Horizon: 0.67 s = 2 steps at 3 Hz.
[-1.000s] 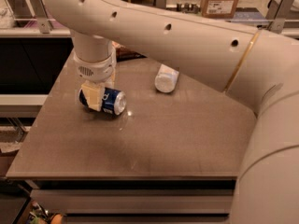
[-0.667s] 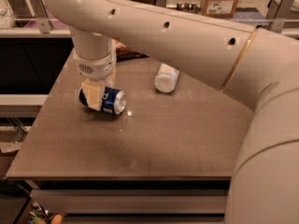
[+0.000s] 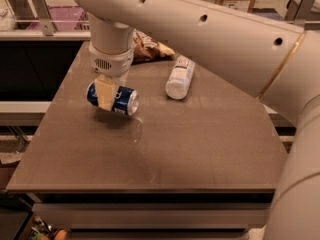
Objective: Place pepsi can upright
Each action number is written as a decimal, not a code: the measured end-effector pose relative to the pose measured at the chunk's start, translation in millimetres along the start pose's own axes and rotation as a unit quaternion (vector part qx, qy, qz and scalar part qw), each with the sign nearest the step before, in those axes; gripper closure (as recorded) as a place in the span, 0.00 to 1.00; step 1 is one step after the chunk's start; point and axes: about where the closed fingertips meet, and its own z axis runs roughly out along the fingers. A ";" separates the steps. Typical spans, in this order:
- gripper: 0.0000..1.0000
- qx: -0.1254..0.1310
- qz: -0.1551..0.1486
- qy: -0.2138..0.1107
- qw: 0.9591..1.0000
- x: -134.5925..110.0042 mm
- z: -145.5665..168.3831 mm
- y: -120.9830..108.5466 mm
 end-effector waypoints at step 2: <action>1.00 -0.006 -0.027 -0.112 0.993 -8.4 -21.6 -5.4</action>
Offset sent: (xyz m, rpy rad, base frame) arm 0.0119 0.0111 0.0442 0.4248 -0.1295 0.1379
